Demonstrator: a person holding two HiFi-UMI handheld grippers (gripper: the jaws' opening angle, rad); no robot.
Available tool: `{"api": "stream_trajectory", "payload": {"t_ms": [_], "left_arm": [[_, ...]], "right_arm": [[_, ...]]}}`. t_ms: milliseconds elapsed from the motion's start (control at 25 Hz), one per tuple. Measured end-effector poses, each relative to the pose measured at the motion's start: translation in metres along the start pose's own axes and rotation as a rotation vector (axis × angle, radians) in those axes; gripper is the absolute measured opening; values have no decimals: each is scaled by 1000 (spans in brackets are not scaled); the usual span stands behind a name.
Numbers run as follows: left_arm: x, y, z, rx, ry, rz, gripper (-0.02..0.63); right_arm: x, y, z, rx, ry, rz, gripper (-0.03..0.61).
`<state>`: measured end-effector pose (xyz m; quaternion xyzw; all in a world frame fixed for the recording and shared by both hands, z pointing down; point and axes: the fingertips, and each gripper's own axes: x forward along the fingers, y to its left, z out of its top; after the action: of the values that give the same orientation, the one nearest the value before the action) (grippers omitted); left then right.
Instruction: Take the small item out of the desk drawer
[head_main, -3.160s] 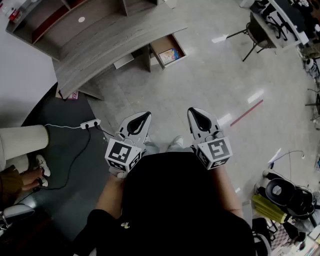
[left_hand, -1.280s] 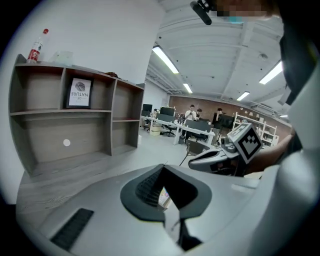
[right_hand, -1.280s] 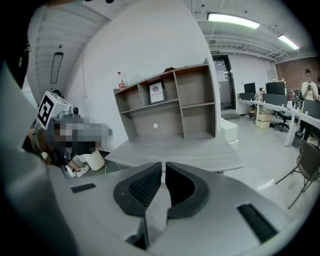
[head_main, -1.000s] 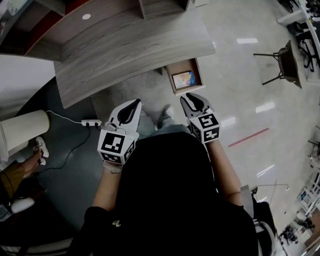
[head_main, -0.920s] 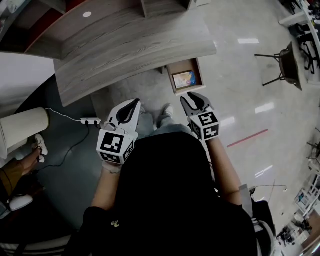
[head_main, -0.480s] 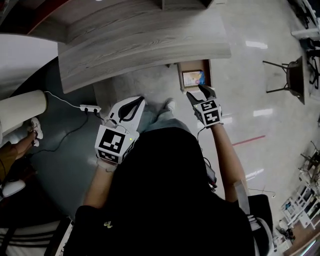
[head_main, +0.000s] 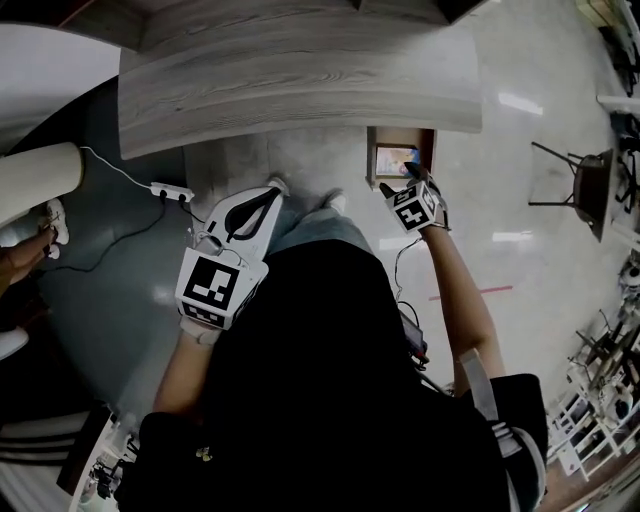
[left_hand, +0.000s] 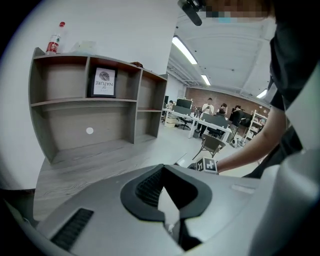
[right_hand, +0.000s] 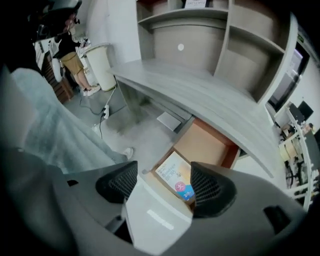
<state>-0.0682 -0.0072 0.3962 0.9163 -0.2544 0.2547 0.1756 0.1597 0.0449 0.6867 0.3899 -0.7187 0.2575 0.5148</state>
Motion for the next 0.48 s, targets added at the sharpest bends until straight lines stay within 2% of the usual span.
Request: {"api": "stream_trajectory", "payload": {"t_ms": [240, 480], "left_arm": [[-3, 13, -15, -30, 26, 51, 9], [-4, 26, -32, -68, 54, 96, 9]], "right_arm": [[44, -15, -13, -117, 98, -2, 335], [83, -21, -31, -220, 189, 44, 378]]}}
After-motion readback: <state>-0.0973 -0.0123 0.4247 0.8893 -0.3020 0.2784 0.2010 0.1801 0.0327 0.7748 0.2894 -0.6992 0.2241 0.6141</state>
